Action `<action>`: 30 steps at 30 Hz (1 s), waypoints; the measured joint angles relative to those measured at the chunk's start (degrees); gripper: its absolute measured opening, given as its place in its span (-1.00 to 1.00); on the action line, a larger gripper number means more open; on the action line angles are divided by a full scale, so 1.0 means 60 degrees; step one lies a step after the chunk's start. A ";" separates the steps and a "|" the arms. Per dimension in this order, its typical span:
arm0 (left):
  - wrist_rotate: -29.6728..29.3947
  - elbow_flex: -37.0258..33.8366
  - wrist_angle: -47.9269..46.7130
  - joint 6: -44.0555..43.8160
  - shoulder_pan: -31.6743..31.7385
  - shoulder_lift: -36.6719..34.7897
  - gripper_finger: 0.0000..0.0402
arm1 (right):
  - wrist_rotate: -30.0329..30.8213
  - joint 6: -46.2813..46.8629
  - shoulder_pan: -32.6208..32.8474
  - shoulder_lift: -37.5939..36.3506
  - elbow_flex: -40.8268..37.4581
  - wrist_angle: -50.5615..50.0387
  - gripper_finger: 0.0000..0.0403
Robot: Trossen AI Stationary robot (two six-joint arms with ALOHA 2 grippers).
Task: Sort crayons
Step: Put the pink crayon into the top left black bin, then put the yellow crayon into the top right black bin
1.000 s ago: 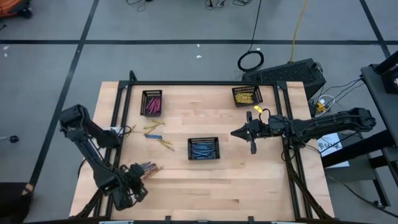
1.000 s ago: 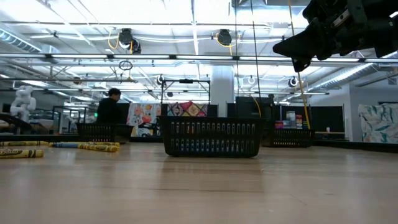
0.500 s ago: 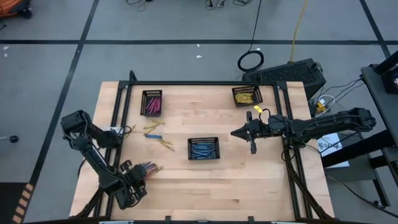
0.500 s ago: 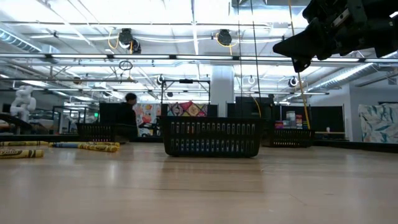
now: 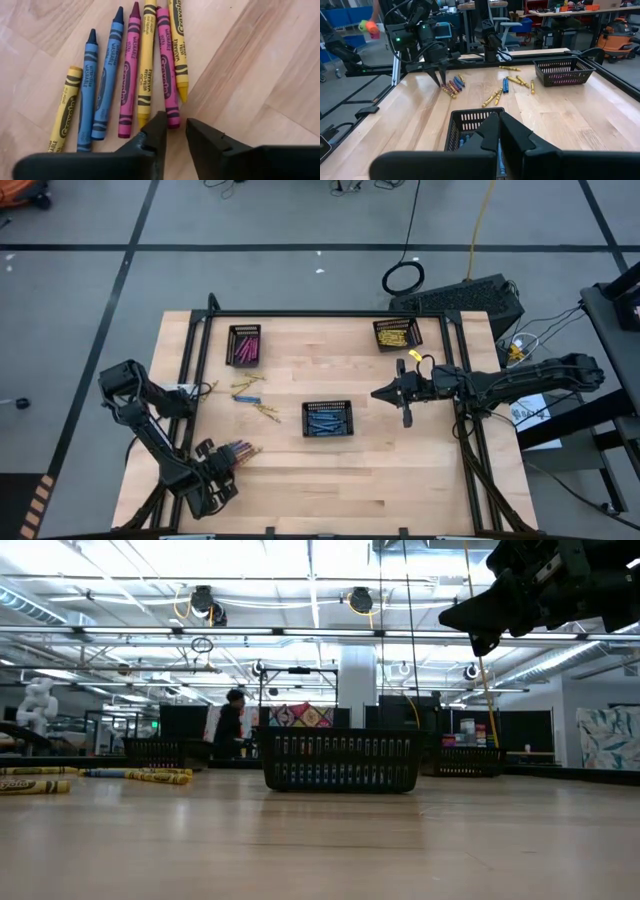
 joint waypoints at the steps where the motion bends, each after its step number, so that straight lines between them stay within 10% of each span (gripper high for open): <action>1: -0.0004 0.0000 0.0016 -0.0004 0.0000 0.0003 -0.65 | -0.0002 0.0000 -0.0001 0.0000 0.0000 0.0000 -0.99; 16: -0.0298 0.0291 -0.0917 -0.1236 0.0011 0.0058 -1.00 | -0.0007 0.0000 0.0000 0.0000 0.0000 -0.0004 -0.99; 26: -0.5686 0.1177 -0.3178 -0.2325 0.0696 -0.0536 -0.99 | 0.0003 0.0004 0.0000 0.0000 0.0000 0.0084 -0.99; 30: -0.5394 0.1169 -0.4587 -0.2506 0.2279 -0.0774 -1.00 | 0.0007 0.0004 -0.0004 0.0004 -0.0004 0.0316 -0.99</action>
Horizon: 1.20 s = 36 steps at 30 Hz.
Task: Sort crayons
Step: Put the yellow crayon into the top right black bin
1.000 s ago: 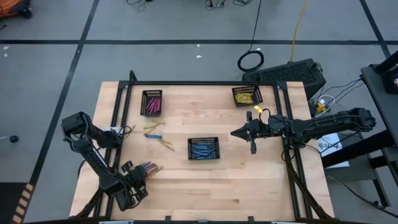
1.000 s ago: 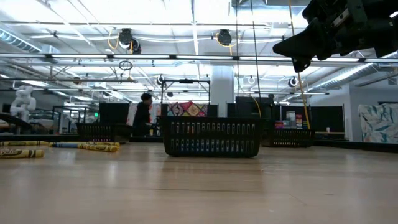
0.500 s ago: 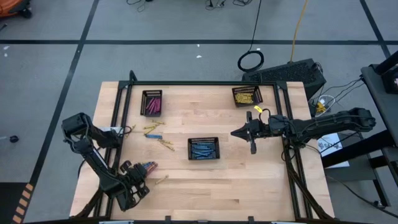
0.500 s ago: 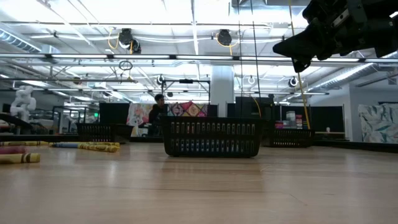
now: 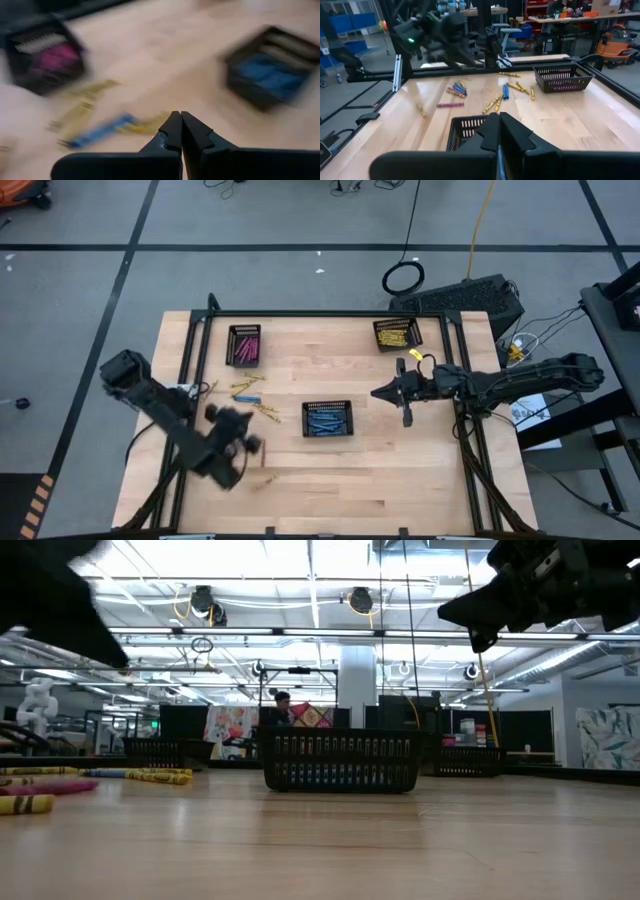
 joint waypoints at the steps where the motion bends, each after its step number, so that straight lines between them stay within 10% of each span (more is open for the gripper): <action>1: 0.0112 0.0000 -0.0222 0.0247 0.0444 -0.0050 -1.00 | 0.0000 0.0000 0.0004 -0.0002 0.0000 0.0045 -0.99; 8: 0.2377 0.0000 0.1401 0.5173 0.2873 -0.0250 -1.00 | -0.0036 0.0157 0.0004 0.0126 0.0000 0.0023 -0.99; 14: 0.5262 0.0000 0.5069 0.8915 0.2254 -0.0250 -1.00 | -0.0051 0.0247 0.0002 0.0771 0.0000 0.0131 -0.99; 22: 0.6527 0.0022 1.0459 0.8821 0.0678 0.0506 -1.00 | -0.0058 -0.0055 0.0004 0.1832 0.0000 0.1303 -0.99; 36: 0.8058 0.0026 1.1666 0.7496 0.0463 0.2870 -1.00 | -0.0066 -0.0113 0.0004 0.2055 0.0000 0.1607 -0.99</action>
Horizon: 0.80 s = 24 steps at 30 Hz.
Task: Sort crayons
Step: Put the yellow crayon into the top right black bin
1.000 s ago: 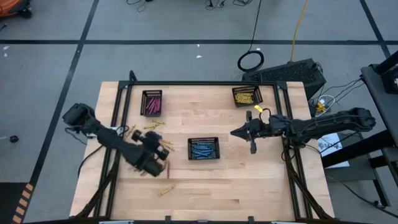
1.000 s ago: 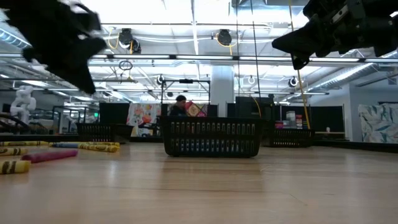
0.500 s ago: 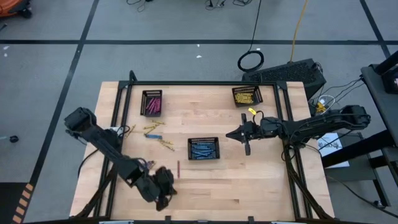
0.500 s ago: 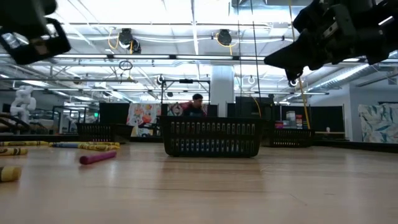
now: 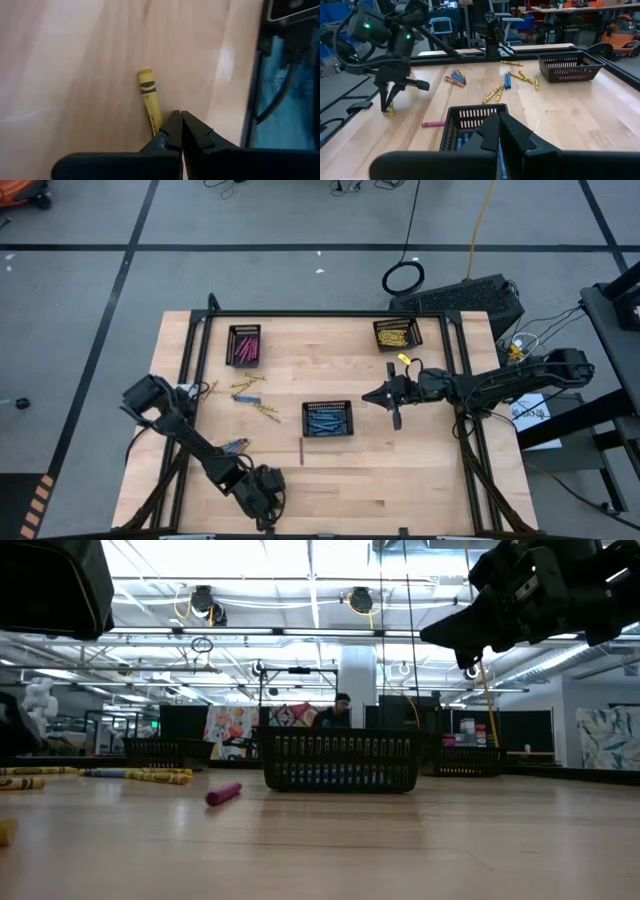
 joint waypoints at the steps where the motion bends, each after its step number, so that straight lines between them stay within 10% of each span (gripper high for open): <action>1: -0.0002 0.0002 -0.0165 0.0004 0.0009 -0.0012 -1.00 | 0.0001 0.0000 -0.0002 0.0000 0.0000 0.0004 -0.99; 24: -0.1401 0.0335 -0.3954 -0.0681 0.0034 -0.1431 -0.76 | 0.0000 0.0000 0.0000 -0.0001 0.0000 0.0080 -0.99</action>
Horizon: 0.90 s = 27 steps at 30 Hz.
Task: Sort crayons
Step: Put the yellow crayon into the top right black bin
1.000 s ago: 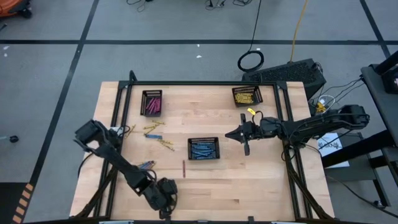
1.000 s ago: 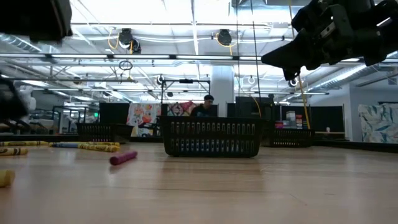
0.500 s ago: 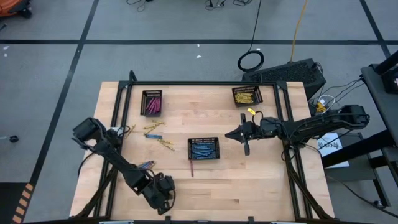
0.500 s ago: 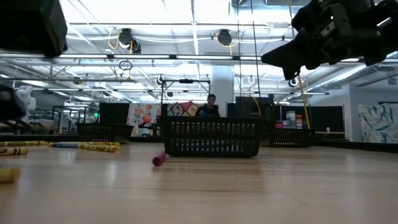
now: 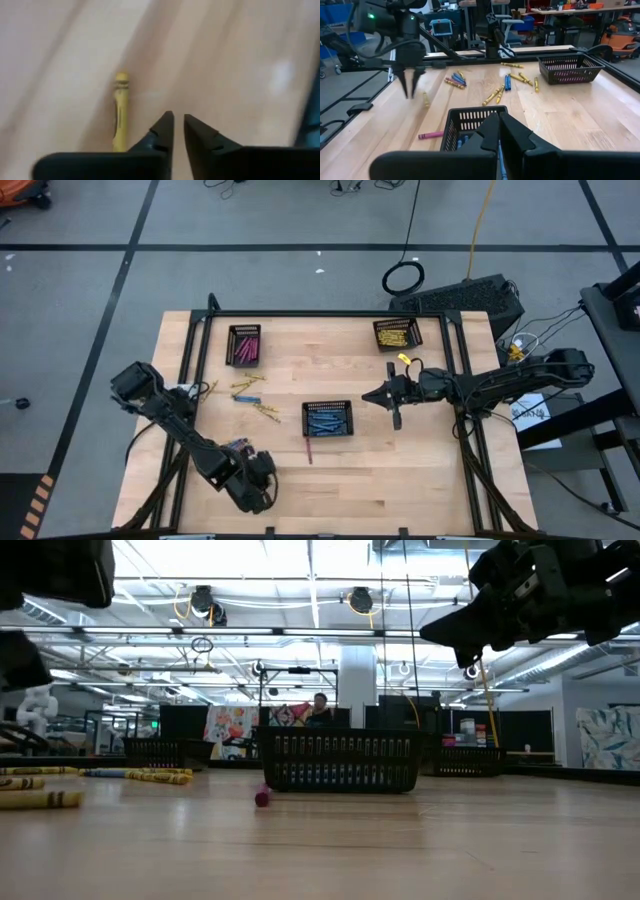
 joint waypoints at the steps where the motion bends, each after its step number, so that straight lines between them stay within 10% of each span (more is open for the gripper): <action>1: -0.0048 -0.0004 -0.0288 0.0010 0.0011 -0.0073 -0.69 | 0.0000 0.0000 -0.0003 -0.0003 0.0000 0.0000 -0.99; 13: -0.1801 -0.0479 -0.2090 0.1008 -0.0061 -0.0012 -0.05 | 0.0000 0.0018 0.0000 0.0001 0.0000 -0.0040 -0.99; 27: -0.1802 -0.1279 -0.1268 0.0661 -0.0167 -0.0051 -0.86 | 0.0054 -0.0595 0.0000 -0.0251 0.0000 -0.0367 -0.99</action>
